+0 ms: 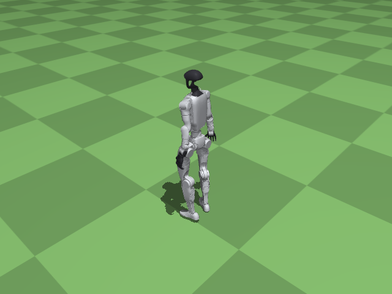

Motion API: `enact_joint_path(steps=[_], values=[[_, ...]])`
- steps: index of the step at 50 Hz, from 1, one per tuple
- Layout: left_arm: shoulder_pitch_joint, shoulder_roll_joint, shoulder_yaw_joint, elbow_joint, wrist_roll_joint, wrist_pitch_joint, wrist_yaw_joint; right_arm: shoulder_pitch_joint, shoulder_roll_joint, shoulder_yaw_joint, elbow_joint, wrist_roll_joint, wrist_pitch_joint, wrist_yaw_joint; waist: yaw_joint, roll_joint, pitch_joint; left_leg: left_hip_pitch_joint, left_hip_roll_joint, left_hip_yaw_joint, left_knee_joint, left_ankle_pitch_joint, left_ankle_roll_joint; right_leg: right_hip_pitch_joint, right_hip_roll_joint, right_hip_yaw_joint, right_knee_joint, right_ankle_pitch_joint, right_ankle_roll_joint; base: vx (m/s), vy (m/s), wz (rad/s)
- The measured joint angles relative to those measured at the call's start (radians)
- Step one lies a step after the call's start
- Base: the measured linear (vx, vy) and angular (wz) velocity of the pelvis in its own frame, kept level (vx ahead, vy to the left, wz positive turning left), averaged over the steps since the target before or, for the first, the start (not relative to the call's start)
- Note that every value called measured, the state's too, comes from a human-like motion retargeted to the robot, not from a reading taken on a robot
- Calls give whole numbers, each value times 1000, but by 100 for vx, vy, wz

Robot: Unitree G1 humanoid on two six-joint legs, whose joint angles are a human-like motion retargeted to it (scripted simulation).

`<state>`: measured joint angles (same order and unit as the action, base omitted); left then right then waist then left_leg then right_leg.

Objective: Walk run

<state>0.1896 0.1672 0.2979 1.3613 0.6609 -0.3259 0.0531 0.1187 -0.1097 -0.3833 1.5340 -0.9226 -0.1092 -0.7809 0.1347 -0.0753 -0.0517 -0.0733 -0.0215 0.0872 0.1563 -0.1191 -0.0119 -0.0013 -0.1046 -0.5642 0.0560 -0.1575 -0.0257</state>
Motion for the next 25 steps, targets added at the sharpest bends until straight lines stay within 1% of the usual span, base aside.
enact_joint_path(steps=[3, 5, 7, 10, 12, 13, 14, 15, 17, 20, 25], values=[[-5, -6, -1, 4, -18, 1, 7, -21, 4, 2, -16, 22, -14, 17, -7, -3, 7, -77, -1, -18, 102, -2, -29, -8, -15, -32, -10, -7, 6, -10, -16, 62], [-7, -12, -3, 6, -25, 3, 9, -29, 2, 3, -28, 20, -9, 9, -9, -3, 8, -115, 6, 8, 155, 0, -50, -15, -21, -52, -19, -8, 8, -7, -6, 55], [-4, -17, -5, 7, -24, 4, 14, -39, 0, 5, -33, 2, -5, 1, -7, -10, 12, -140, 1, 39, 195, -38, -40, -20, -33, -63, -26, -7, 14, -6, 2, 37], [5, -21, -6, 13, -11, 5, 28, -51, 1, 10, -31, -4, -6, 11, 5, -15, 12, -150, -26, 31, 199, -94, -66, -29, -39, -68, -27, -2, 17, 1, 5, 9], [10, -21, -4, 20, -4, -5, 47, -56, 3, 17, -32, 14, -14, 14, 16, -7, 13, -130, -50, -3, 148, -98, -86, -28, -24, -67, -27, 7, 15, 4, 5, -11], [15, -22, -4, 21, -4, -13, 62, -55, 3, 21, -37, 21, -18, 16, 22, -3, 15, -114, -61, -19, 115, -85, -78, -24, -16, -67, -28, 12, 15, 10, 7, -11], [21, -25, -2, 23, -5, -20, 76, -52, 3, 23, -43, 24, -22, 18, 25, -2, 17, -98, -75, -27, 88, -65, -30, -15, -13, -69, -30, 15, 17, 15, 9, -5], [26, -28, -1, 25, -7, -28, 91, -48, 2, 24, -50, 25, -25, 21, 26, -3, 19, -81, -92, -32, 63, -40, 37, -4, -11, -71, -33, 18, 20, 23, 10, -4], [39, -33, 7, 35, -9, -36, 101, -36, -1, 17, -63, 10, -23, 26, 29, 3, 14, -52, -91, -24, 27, -22, 72, 16, 0, -71, -35, 20, 23, 28, 8, -10], [35, -33, 30, 54, -17, -27, 87, -29, 8, 17, -71, -1, -16, 30, -3, 11, 15, -39, -84, -25, 20, -5, 74, 36, 16, -77, -35, 26, 28, 18, 1, 4], [4, -12, -7, 44, -36, -28, 52, -4, 16, 4, -57, 48, -29, 43, -1, -5, 11, -21, -86, -36, 3, -10, 93, 34, -1, -87, 5, 10, 51, 15, -1, 6]])
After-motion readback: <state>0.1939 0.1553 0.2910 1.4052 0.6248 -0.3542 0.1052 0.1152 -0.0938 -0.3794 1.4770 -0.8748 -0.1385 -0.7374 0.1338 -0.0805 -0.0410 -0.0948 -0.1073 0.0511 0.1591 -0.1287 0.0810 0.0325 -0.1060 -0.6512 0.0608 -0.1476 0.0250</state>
